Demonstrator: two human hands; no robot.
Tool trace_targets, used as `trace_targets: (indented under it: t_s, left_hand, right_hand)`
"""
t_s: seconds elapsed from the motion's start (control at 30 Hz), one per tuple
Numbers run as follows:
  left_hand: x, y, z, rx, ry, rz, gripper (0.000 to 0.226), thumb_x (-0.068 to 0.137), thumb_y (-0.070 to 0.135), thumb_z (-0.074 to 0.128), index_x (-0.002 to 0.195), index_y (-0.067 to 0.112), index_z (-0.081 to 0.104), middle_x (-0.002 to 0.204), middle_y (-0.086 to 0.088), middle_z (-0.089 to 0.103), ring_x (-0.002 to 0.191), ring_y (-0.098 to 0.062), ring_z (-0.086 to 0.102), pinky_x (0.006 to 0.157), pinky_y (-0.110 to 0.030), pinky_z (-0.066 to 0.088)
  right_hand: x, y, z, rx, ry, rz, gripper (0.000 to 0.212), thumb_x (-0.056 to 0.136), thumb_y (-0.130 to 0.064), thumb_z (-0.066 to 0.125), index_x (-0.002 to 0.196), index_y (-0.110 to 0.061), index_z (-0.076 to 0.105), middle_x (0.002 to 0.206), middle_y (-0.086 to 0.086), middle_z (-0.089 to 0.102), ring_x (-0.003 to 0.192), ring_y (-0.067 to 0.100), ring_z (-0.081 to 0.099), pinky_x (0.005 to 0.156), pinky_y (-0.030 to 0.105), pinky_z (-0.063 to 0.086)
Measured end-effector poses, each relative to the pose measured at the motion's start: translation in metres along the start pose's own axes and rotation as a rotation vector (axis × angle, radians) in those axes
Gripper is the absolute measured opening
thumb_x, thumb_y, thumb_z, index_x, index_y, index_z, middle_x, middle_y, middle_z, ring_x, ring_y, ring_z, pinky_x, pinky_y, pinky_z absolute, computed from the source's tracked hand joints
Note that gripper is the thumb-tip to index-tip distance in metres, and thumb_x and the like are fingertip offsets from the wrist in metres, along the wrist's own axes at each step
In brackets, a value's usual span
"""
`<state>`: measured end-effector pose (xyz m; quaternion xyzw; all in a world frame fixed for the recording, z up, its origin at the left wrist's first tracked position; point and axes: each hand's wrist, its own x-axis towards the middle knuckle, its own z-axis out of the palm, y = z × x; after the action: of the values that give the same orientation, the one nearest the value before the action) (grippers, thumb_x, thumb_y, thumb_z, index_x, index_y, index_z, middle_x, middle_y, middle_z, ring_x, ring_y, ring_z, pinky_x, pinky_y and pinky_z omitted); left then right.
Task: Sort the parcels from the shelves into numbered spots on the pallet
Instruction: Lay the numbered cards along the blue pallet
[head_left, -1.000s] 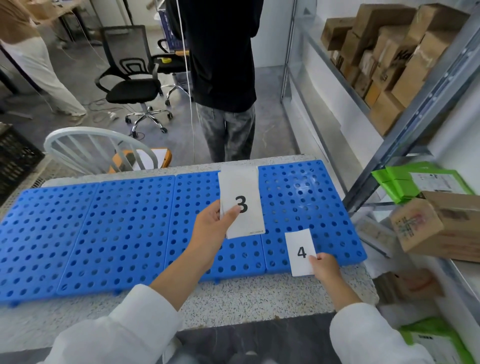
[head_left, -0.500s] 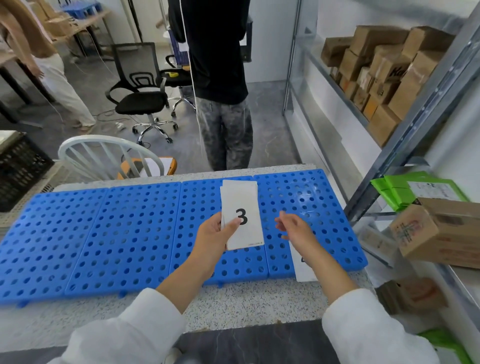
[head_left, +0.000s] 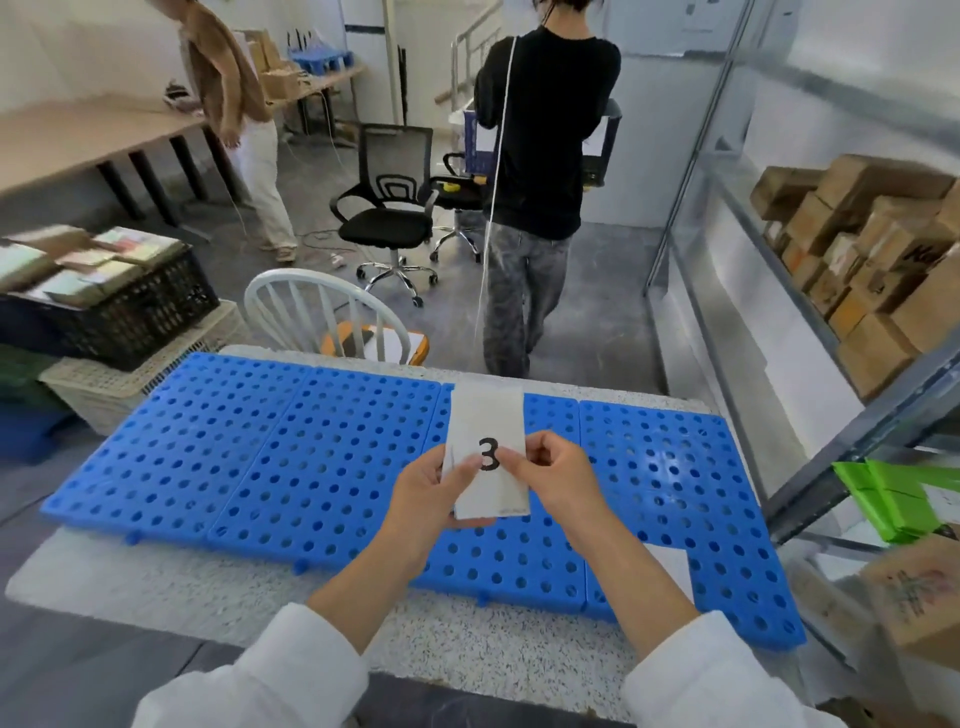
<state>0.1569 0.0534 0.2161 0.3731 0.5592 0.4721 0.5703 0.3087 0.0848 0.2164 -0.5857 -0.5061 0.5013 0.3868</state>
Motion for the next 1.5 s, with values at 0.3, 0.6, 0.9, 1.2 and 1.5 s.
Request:
trace_targets:
  t_s: [0.3,0.6,0.9,1.2,1.5]
  left_hand:
    - [-0.001,-0.007,-0.036,-0.070,0.093,-0.024,0.020,0.095,0.026,0.059,0.102,0.009,0.068,0.099,-0.009,0.072,0.093,-0.022,0.071,0.068,-0.047,0.061]
    - [0.006,-0.007,-0.058,-0.061,0.084,-0.038,0.020,0.093,0.022,0.062,0.111,0.015,0.067,0.100,-0.008,0.074,0.086,-0.022,0.073,0.066,-0.045,0.061]
    - [0.014,-0.009,-0.063,-0.085,0.057,-0.047,0.022,0.092,0.022,0.063,0.113,0.015,0.067,0.101,-0.006,0.074,0.086,-0.020,0.073,0.064,-0.043,0.061]
    - [0.014,-0.016,-0.057,-0.106,0.107,-0.042,0.024,0.091,0.025,0.064,0.112,0.014,0.068,0.100,-0.007,0.074,0.083,-0.021,0.073,0.059,-0.040,0.061]
    - [0.011,-0.024,-0.076,-0.114,0.166,-0.049,0.023,0.092,0.024,0.064,0.112,0.014,0.068,0.103,-0.007,0.073,0.090,-0.020,0.072,0.065,-0.044,0.061]
  right_hand:
    - [0.007,0.004,0.032,0.027,-0.012,0.045,0.017,0.086,-0.024,0.070,0.079,-0.010,0.064,0.089,0.006,0.073,0.090,0.025,0.068,0.081,0.043,0.057]
    - [0.013,0.006,0.056,0.133,0.010,0.077,0.015,0.084,-0.021,0.073,0.090,-0.010,0.065,0.093,0.005,0.073,0.090,0.021,0.070,0.078,0.037,0.058]
    - [0.019,0.009,0.052,0.188,0.037,0.111,0.023,0.084,-0.018,0.073,0.070,-0.006,0.058,0.091,0.017,0.072,0.090,0.028,0.070,0.076,0.037,0.059]
    - [0.018,0.017,0.044,0.239,0.035,0.150,0.011,0.091,-0.018,0.063,0.097,-0.013,0.072,0.096,0.001,0.075,0.093,0.019,0.070,0.082,0.037,0.057]
    - [0.024,0.075,0.021,0.168,0.098,0.340,0.012,0.097,-0.015,0.055,0.094,-0.009,0.066,0.103,0.006,0.069,0.093,0.024,0.064,0.074,0.034,0.054]
